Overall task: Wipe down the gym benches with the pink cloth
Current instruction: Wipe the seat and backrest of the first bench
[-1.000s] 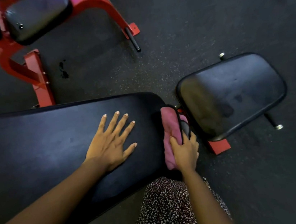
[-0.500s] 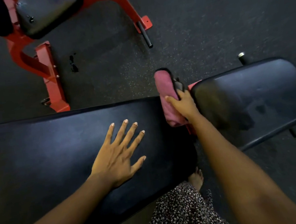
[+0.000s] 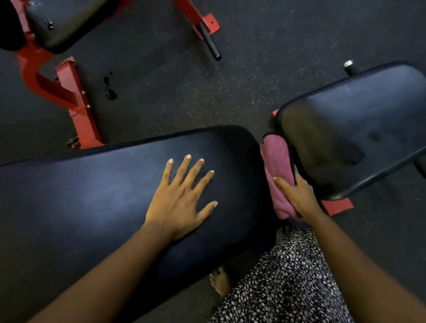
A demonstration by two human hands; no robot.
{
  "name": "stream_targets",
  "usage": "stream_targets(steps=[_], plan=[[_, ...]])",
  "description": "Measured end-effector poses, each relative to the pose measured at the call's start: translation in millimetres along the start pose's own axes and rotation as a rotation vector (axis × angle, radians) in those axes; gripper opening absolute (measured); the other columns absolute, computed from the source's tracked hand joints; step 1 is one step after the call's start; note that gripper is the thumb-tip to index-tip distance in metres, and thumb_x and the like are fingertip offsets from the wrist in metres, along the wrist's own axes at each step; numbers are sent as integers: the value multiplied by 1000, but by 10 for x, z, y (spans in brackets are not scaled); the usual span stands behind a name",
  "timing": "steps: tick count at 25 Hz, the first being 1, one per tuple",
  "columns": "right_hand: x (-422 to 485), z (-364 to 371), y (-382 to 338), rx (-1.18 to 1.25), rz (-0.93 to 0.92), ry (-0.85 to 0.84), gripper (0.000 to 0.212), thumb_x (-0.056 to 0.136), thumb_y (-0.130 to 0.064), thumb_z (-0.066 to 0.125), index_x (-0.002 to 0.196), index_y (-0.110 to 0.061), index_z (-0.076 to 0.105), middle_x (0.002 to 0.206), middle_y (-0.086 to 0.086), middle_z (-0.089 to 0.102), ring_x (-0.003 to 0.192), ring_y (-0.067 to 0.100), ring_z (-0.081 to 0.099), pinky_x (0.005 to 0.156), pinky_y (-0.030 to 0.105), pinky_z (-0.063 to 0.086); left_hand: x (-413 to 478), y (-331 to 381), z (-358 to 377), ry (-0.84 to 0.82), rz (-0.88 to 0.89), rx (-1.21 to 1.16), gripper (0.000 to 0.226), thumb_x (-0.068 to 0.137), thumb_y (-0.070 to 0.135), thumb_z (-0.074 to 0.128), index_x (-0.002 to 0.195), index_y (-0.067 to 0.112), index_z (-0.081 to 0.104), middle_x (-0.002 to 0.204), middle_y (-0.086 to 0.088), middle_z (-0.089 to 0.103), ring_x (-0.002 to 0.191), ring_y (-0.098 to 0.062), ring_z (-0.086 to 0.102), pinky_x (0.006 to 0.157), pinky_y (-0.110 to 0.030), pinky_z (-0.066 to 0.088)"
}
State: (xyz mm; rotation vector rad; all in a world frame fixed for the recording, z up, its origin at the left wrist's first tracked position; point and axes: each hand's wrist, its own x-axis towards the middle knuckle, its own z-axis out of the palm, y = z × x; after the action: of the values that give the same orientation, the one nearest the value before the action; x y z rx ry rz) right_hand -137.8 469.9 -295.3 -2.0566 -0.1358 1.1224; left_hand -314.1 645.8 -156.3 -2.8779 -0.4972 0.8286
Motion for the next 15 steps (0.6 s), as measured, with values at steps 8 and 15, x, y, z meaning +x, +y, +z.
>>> stream_targets(steps=[8,15], plan=[[-1076,578,127,481,363,380,49,93,-38,48,133,-12,39,113,23,59,102,37,58,92,47,45,-709,-46,-33,-45,173,72,63,93,55,10,149,25,8,159,-4,4,146,-25,-3,116,-46,-3],[-2001,1174,-329,602,374,392,62,95,-39,47,146,-13,23,138,22,41,123,38,44,100,42,35,-1563,-540,-76,64,182,135,61,86,53,26,124,20,59,128,-9,60,123,-31,53,98,-56,40]])
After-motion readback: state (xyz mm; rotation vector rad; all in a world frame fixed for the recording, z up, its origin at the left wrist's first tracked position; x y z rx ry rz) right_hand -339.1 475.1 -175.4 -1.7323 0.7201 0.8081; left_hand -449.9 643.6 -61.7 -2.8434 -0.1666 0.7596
